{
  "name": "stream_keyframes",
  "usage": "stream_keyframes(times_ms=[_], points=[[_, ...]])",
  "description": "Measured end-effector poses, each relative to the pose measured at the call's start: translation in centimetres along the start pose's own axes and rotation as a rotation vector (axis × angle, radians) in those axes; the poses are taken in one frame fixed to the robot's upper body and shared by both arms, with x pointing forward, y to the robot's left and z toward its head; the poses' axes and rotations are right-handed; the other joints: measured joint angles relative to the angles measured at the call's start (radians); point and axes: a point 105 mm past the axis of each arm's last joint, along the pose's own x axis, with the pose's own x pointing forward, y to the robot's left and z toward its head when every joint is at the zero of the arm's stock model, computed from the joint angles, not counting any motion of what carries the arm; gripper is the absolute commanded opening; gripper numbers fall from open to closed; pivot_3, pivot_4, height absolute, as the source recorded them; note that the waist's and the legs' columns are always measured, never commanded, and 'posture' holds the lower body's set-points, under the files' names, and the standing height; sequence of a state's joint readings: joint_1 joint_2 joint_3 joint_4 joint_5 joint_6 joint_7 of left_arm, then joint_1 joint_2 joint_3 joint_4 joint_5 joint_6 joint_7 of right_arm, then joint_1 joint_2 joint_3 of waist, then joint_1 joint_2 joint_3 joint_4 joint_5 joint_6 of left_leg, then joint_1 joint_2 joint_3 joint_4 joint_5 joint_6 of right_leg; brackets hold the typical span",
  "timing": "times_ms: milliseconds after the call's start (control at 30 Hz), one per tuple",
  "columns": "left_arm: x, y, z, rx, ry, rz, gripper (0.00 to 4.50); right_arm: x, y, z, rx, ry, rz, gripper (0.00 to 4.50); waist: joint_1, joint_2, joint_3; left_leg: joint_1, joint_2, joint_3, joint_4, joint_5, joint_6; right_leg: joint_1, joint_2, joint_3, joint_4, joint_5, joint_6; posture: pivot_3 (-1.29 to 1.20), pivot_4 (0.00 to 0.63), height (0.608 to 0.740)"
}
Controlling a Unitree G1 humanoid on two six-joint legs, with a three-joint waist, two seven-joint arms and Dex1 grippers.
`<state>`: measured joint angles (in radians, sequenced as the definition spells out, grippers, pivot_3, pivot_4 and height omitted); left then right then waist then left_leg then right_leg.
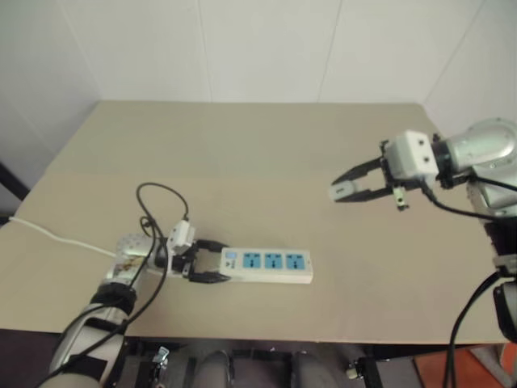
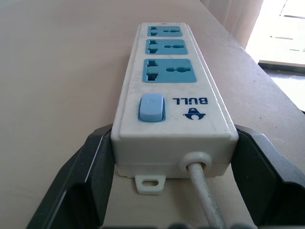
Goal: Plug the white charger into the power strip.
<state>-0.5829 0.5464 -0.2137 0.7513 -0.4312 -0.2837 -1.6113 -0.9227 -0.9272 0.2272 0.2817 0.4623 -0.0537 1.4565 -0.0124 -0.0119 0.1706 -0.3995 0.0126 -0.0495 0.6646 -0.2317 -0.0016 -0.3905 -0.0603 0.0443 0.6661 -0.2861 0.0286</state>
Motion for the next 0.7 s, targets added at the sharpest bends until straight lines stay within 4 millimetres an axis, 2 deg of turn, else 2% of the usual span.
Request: stream_keyframes(times_ms=[133, 333, 533, 700], points=[[0.0, 0.0, 0.1, 0.0, 0.002, -0.002, 3.25, 1.2, -0.4, 1.2, 0.227, -0.244, -0.16, 1.11, 0.0, 0.0, 0.0, -0.001, 0.0, 0.0, 0.0, 0.0, 0.0, 0.0, 0.0, 0.0, 0.0, 0.0, 0.0, 0.0, 0.15, 0.74], [0.0, 0.0, 0.1, -0.011, 0.004, -0.006, 3.25, 4.6, 1.3, 1.7, 0.499, -0.463, -0.235, 1.11, 0.0, 0.0, 0.0, -0.003, 0.0, 0.0, 0.0, 0.0, 0.0, -0.002, 0.0, -0.001, 0.001, 0.0, 0.0, 0.0, 0.15, 0.74], [-0.1, -0.1, 0.2, -0.011, 0.004, -0.007, 3.25, 6.9, 3.4, 1.9, 0.599, -0.542, -0.207, 1.11, -0.001, 0.0, 0.0, -0.004, -0.001, 0.0, 0.001, 0.0, 0.0, -0.003, 0.0, -0.001, 0.001, 0.0, 0.0, 0.0, 0.15, 0.74], [-0.1, -0.1, 0.2, -0.01, 0.005, -0.006, 3.25, 9.1, 5.3, 2.4, 0.577, -0.59, -0.105, 1.11, -0.003, 0.0, 0.0, -0.003, -0.001, 0.0, 0.001, 0.0, 0.0, -0.003, 0.001, -0.001, 0.001, 0.0, 0.0, 0.0, 0.15, 0.74]])
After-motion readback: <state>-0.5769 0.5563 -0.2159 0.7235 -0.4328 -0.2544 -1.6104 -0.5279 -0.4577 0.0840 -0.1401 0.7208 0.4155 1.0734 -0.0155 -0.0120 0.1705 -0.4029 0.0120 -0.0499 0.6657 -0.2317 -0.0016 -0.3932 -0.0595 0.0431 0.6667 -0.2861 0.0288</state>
